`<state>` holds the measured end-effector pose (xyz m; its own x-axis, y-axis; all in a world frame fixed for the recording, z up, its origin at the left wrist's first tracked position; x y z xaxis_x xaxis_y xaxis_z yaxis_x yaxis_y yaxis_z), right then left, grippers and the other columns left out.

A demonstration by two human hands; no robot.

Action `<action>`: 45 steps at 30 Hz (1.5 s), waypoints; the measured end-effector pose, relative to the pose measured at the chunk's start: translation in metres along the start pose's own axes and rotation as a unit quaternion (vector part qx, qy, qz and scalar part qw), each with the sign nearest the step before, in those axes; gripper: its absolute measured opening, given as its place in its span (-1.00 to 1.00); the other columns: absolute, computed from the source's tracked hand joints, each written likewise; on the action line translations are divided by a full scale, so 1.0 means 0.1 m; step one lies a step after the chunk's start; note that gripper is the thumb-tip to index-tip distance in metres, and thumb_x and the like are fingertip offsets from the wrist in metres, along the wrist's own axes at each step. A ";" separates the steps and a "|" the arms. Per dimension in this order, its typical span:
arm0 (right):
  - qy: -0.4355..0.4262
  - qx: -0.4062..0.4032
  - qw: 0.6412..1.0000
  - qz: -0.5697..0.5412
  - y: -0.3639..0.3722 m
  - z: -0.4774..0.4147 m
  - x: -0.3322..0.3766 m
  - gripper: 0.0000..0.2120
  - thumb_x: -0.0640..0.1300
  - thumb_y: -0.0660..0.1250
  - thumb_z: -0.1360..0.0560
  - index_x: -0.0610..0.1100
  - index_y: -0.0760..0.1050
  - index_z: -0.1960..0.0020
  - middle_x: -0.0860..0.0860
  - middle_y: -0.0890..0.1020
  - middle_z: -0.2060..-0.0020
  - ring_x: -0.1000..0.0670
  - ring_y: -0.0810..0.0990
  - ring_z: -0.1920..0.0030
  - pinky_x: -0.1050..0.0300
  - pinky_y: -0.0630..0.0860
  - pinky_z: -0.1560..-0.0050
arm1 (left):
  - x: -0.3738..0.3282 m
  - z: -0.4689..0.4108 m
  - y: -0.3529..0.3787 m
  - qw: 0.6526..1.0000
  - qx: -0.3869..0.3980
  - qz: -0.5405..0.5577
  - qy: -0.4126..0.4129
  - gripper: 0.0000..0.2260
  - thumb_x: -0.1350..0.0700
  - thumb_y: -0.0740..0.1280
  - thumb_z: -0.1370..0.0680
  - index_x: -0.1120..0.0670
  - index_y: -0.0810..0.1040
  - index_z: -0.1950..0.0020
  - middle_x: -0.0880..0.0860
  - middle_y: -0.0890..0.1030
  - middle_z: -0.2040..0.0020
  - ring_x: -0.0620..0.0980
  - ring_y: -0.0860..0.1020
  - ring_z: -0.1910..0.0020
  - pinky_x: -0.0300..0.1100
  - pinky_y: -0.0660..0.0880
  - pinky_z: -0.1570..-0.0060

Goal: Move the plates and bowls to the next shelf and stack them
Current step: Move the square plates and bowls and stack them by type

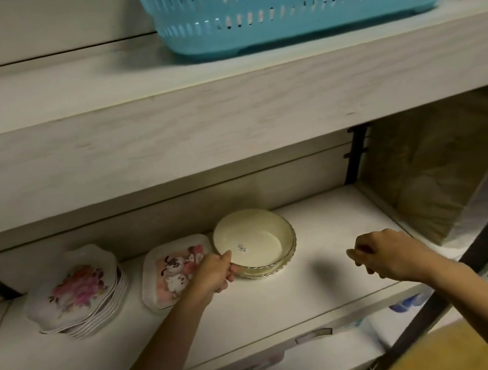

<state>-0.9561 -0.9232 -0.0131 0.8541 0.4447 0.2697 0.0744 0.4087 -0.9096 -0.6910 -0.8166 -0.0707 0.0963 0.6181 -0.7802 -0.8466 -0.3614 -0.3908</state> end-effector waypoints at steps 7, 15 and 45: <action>-0.051 0.023 0.998 0.015 -0.04 -0.19 0.08 -0.63 0.16 0.09 -0.55 -0.07 0.53 0.05 0.01 0.65 0.17 -0.02 0.62 0.14 0.02 0.59 0.00 | 0.04 0.13 -0.16 0.952 -0.150 -0.254 0.083 -0.61 0.01 0.08 -0.63 0.23 0.59 0.07 0.22 0.63 0.18 0.09 0.58 0.19 -0.09 0.50 0.13; -0.185 0.050 0.980 0.053 0.15 -0.30 0.78 -0.68 0.11 0.08 -0.56 -0.04 0.52 -0.02 -0.01 0.65 0.05 -0.07 0.62 0.08 -0.02 0.57 -0.02 | 0.39 0.84 -0.59 0.875 -0.266 -0.390 0.105 -0.68 0.01 0.07 -0.62 0.17 0.53 0.00 0.07 0.52 0.17 -0.03 0.44 0.20 -0.26 0.34 0.23; -0.459 0.043 0.887 0.014 1.62 1.40 4.38 -0.79 0.03 0.14 -0.55 0.01 0.50 -0.04 0.03 0.62 -0.01 -0.09 0.56 0.02 0.12 0.42 0.14 | 2.99 3.18 -3.15 0.861 -0.403 -0.309 -0.035 -0.78 0.00 0.18 -0.58 0.10 0.53 0.04 0.06 0.63 0.05 -0.01 0.53 0.10 -0.21 0.39 0.19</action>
<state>-0.6422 -0.5511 0.0019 0.0718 0.9013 0.4271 -0.0139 0.4291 -0.9031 -0.5622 -0.2959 -0.0252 0.3428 0.8961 -0.2819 -0.0051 -0.2983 -0.9545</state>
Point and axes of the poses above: each hand's wrist, its own z-axis away from the middle knuckle, its own y-axis out of the palm, x = y × z, the point moved 3 cm from there along -z, towards the middle knuckle
